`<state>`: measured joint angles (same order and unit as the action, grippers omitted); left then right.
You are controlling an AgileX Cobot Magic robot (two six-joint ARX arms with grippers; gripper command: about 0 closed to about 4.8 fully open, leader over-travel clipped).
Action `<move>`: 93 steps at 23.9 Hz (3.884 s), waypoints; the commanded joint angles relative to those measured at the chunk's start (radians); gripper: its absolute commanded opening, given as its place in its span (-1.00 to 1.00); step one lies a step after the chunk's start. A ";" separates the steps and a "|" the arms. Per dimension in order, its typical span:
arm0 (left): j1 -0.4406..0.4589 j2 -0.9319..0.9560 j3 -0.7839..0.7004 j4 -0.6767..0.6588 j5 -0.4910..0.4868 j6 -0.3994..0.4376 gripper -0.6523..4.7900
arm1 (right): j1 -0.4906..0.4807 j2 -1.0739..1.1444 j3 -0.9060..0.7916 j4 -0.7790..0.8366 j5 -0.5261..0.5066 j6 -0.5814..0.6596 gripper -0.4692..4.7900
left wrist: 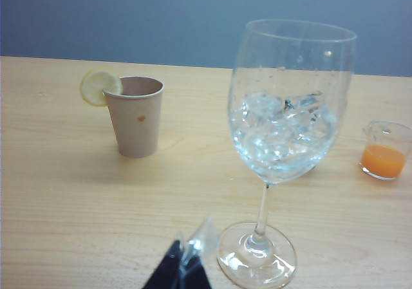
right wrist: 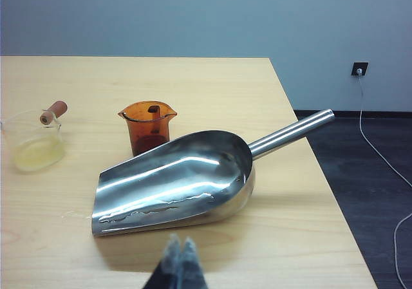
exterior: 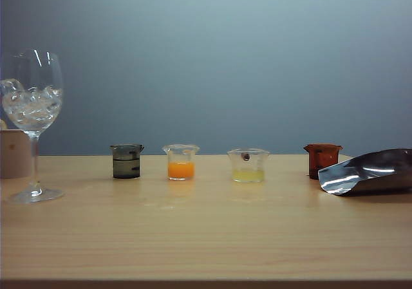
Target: Pick up the first measuring cup from the left, pour the coconut rum inside into the goblet, and finally put the measuring cup back in its original place.
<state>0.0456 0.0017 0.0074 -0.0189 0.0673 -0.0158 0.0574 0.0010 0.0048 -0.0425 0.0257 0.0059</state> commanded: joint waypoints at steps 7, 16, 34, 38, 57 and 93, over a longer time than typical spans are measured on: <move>0.000 0.000 0.009 0.024 0.000 -0.004 -0.78 | 0.000 0.001 0.009 0.022 -0.002 0.021 -0.86; -0.001 0.042 0.280 -0.145 -0.029 -0.044 -0.78 | 0.002 0.197 0.344 -0.076 -0.008 0.156 -0.86; -0.144 0.536 0.732 -0.357 -0.024 0.065 -0.78 | 0.749 1.272 0.639 0.693 0.243 0.140 -0.86; -0.213 0.536 0.732 -0.416 -0.045 0.068 -0.78 | 0.806 1.529 0.766 0.725 0.242 0.141 -0.86; -0.246 0.534 0.732 -0.437 -0.090 0.068 -0.77 | 0.822 2.313 1.489 0.712 0.324 0.193 0.79; -0.246 0.534 0.732 -0.437 -0.090 0.068 -0.77 | 0.752 2.570 1.907 0.507 0.374 0.241 1.00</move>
<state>-0.2024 0.5377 0.7341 -0.4679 -0.0269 0.0525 0.8120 2.5614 1.9057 0.4953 0.4004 0.2428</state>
